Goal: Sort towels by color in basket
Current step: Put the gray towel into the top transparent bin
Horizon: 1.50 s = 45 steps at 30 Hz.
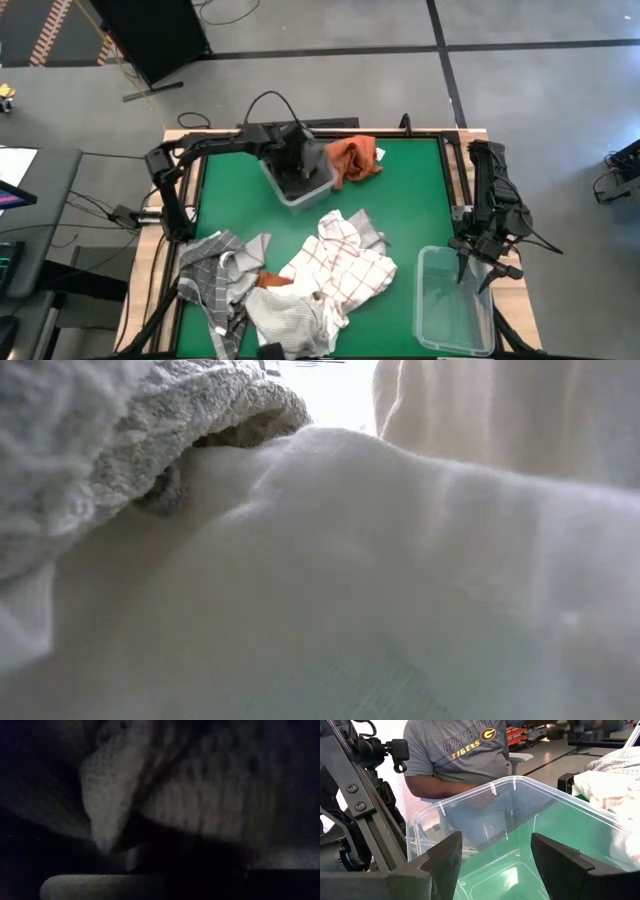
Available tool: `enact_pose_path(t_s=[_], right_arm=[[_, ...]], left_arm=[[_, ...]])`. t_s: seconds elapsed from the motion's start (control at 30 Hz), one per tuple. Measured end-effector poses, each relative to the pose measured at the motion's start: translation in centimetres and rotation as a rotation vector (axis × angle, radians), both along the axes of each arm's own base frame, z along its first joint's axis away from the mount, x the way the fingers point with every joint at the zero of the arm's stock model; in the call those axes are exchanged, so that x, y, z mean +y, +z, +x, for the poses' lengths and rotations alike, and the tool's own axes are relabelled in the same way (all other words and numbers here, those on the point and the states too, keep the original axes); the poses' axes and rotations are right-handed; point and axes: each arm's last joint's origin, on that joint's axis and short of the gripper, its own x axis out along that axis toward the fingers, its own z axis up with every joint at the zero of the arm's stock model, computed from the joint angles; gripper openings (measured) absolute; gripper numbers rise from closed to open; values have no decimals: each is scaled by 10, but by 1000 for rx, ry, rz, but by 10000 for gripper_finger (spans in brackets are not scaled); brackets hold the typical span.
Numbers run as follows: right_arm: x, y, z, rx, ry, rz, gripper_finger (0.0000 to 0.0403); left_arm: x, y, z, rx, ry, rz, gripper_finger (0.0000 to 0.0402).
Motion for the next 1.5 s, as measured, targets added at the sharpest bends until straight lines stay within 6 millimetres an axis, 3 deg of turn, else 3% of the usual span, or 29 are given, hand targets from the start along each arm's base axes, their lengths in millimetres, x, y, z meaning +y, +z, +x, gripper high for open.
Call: enact_pose_path(t_s=[0.47, 0.7, 0.87, 1.1, 1.33, 1.5], right_arm=[[0, 0, 0, 0, 0, 1, 264], [0, 0, 0, 0, 0, 1, 264], [0, 0, 0, 0, 0, 1, 264], [0, 0, 0, 0, 0, 1, 264], [0, 0, 0, 0, 0, 1, 264], [0, 0, 0, 0, 0, 1, 264]], left_arm=[[-2, -13, -41, 452, -21, -84, 15], [0, -4, -51, 461, 18, -81, 32], [-4, 19, -56, 383, 23, -29, 110], [-17, 68, -75, 230, 53, 64, 216], [-38, 117, -105, 63, 80, 165, 235], [-55, 134, -132, 89, 67, 158, 235]])
